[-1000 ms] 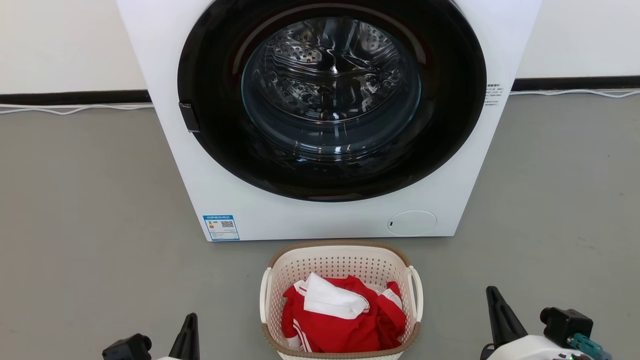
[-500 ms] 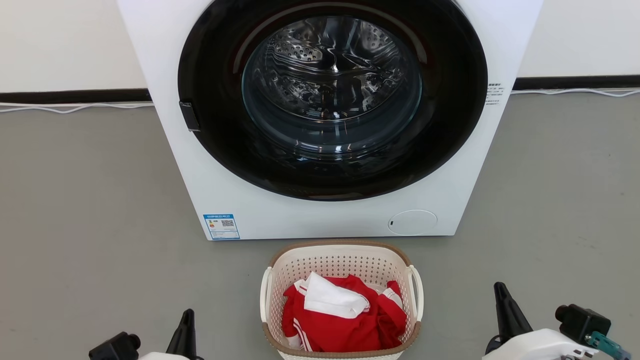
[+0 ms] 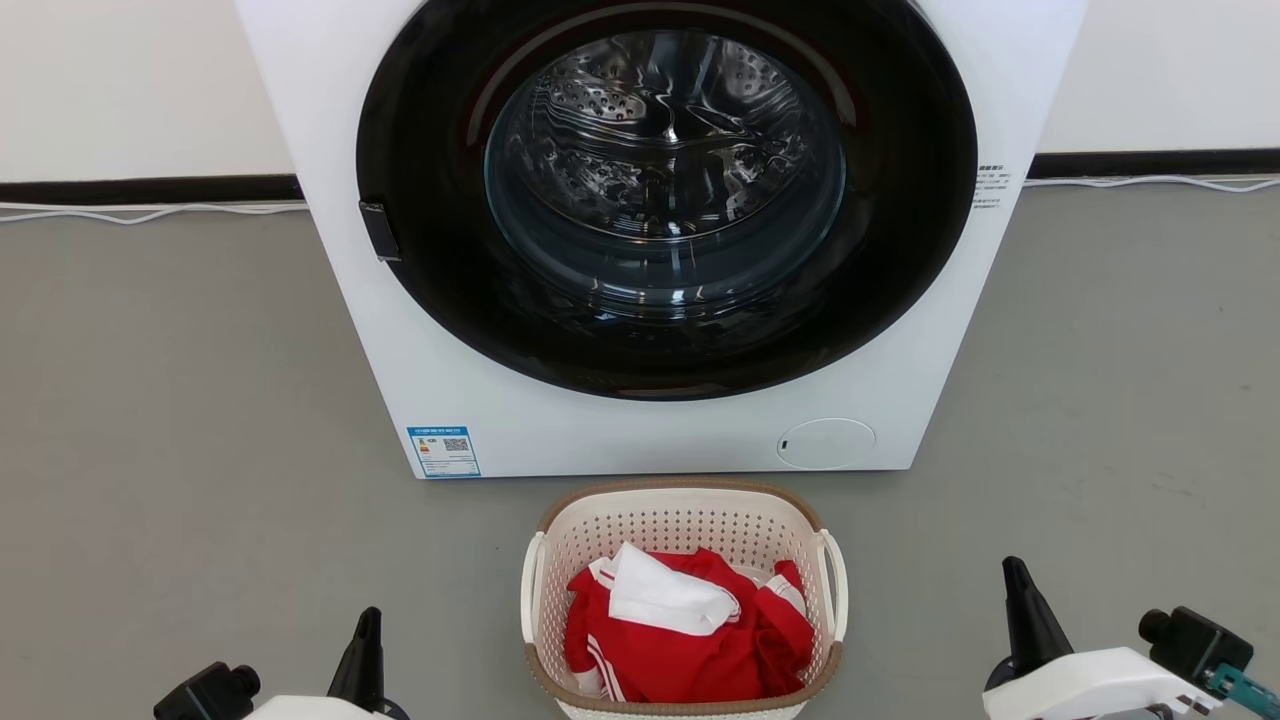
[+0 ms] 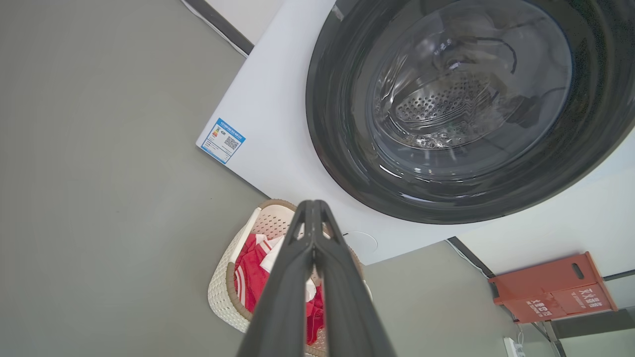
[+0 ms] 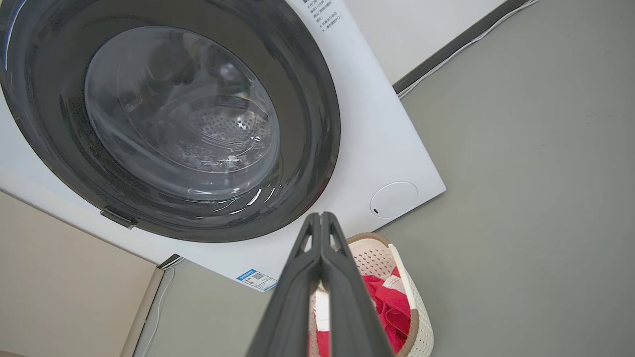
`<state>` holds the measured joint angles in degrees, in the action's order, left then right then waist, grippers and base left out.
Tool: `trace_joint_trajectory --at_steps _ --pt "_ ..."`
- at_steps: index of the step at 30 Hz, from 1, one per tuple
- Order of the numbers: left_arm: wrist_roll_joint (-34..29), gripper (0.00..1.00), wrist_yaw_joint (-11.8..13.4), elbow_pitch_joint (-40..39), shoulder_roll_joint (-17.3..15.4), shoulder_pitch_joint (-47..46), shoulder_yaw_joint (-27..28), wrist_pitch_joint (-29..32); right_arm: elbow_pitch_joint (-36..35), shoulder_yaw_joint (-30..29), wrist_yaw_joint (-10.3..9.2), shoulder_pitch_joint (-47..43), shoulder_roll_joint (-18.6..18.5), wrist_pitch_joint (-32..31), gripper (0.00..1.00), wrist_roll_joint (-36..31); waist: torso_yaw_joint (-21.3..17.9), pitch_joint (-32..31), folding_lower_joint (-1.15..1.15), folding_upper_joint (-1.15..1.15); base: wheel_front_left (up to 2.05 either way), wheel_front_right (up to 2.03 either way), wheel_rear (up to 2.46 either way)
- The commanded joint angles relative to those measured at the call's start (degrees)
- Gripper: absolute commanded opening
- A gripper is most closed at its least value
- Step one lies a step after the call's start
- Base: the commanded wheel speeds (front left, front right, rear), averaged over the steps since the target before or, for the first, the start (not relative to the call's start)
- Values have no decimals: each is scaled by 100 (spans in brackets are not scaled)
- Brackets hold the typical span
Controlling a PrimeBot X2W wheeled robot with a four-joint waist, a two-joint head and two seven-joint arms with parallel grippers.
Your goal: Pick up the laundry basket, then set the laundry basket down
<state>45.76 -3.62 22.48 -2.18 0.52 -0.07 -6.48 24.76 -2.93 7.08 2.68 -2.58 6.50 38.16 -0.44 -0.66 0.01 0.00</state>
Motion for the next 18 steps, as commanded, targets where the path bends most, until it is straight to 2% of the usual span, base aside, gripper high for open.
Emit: trace_joint_trajectory --at_steps 1,18 --pt "152 0 -59 -181 -50 -314 110 43 -193 27 16 243 -21 -39 0 177 1 1 -1 0 0 0 0" --pt "1112 0 -129 -323 -54 -391 229 312 -382 -55 22 266 -23 -308 0 1295 10 19 -1 0 0 0 0"
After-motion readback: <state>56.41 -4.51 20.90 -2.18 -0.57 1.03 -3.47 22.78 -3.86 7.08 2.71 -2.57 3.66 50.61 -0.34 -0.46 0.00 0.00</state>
